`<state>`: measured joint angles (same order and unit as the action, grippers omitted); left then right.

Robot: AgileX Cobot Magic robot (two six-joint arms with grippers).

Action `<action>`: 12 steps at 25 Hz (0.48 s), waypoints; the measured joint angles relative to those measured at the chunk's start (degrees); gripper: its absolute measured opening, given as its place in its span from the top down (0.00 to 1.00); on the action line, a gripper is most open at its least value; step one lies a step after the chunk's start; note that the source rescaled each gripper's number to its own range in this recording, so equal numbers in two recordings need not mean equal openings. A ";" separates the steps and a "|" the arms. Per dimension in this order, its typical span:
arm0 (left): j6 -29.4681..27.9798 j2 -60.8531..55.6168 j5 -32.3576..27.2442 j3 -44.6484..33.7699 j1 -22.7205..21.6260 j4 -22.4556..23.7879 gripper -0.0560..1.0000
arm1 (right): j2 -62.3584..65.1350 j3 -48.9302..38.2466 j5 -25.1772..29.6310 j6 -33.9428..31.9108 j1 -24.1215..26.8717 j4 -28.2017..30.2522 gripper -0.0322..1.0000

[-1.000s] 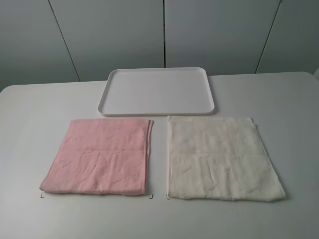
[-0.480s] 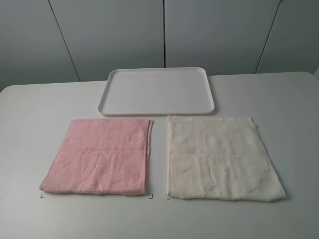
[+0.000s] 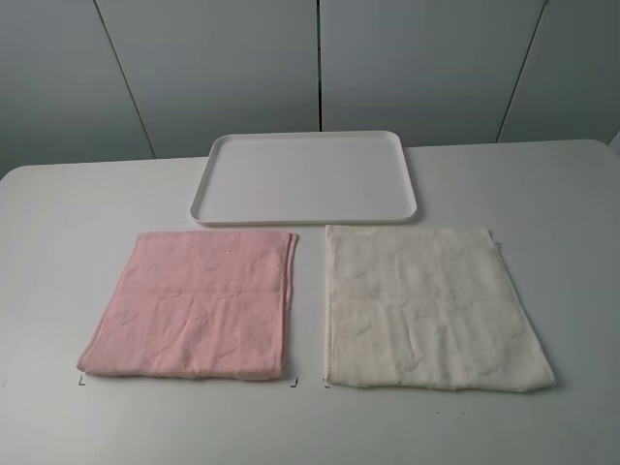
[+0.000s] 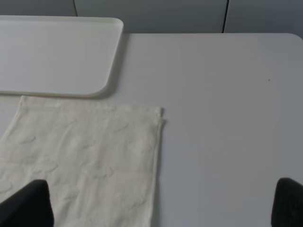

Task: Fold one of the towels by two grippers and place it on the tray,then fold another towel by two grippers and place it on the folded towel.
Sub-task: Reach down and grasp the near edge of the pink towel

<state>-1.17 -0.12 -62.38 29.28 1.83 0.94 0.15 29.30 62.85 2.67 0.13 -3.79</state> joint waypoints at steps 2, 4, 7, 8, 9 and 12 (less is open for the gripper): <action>0.00 0.00 0.00 0.00 0.00 0.00 0.00 | 0.00 0.00 0.00 0.00 0.00 0.00 0.00; 0.00 0.00 0.00 0.00 0.00 0.00 0.00 | 0.00 0.00 0.00 0.00 0.00 0.00 0.00; 0.00 0.00 0.00 0.00 0.00 0.00 0.00 | 0.00 0.00 0.00 0.00 0.00 0.00 0.00; 0.00 0.00 0.00 0.00 0.00 0.00 0.00 | 0.00 0.00 0.00 0.00 0.00 0.00 0.00; 0.00 0.00 0.00 0.00 0.00 0.00 0.00 | 0.00 0.00 0.00 0.00 0.00 0.00 0.00; 0.00 0.00 0.00 0.00 0.00 0.00 0.00 | 0.00 0.00 0.00 0.00 0.00 0.00 0.00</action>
<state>-1.17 -0.12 -62.38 29.28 1.83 0.94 0.15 29.30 62.85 2.67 0.13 -3.79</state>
